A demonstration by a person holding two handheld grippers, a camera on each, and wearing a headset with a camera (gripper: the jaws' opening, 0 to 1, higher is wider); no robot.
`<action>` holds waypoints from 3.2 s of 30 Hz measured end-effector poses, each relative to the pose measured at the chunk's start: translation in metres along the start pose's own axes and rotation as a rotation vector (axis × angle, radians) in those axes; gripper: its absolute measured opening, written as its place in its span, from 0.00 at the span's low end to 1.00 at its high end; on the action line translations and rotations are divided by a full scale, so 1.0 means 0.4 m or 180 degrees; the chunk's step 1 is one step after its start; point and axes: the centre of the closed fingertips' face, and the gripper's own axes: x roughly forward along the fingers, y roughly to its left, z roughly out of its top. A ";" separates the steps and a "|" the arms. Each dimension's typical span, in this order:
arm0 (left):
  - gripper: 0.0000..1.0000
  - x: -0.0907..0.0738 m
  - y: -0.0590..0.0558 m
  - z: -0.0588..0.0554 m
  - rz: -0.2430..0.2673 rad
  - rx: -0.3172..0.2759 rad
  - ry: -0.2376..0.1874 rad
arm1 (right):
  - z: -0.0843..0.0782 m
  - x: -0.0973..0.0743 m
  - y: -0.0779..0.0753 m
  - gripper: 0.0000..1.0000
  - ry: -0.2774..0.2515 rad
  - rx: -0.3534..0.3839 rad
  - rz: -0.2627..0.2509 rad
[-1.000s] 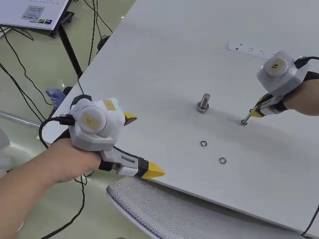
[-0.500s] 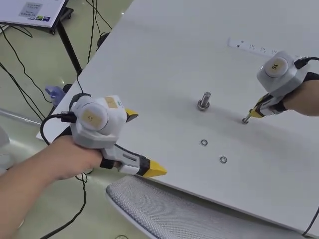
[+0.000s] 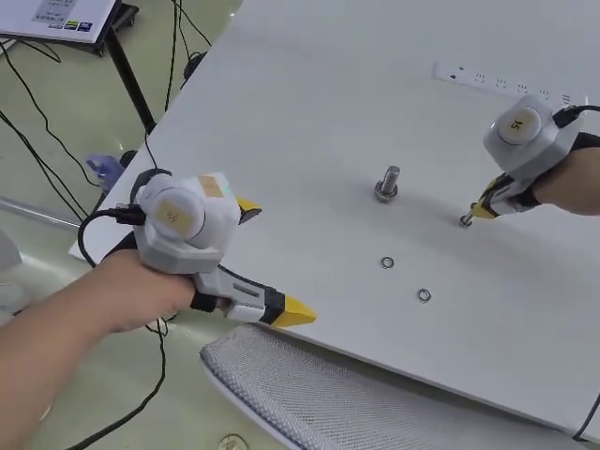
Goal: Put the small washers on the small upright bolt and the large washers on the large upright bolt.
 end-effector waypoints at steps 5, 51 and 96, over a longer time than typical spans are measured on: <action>0.98 0.001 0.001 -0.004 -0.0009 -0.0005 0.0020 | -0.006 0.014 0.001 0.12 0.0037 -0.0010 0.0003; 0.95 -0.029 0.011 -0.028 0.0033 -0.0061 0.0061 | -0.021 0.078 0.009 0.15 0.0129 -0.0021 -0.0034; 0.94 -0.054 -0.009 -0.023 0.0098 -0.0033 -0.0003 | 0.086 -0.037 0.096 0.23 -0.0143 -0.0401 0.0086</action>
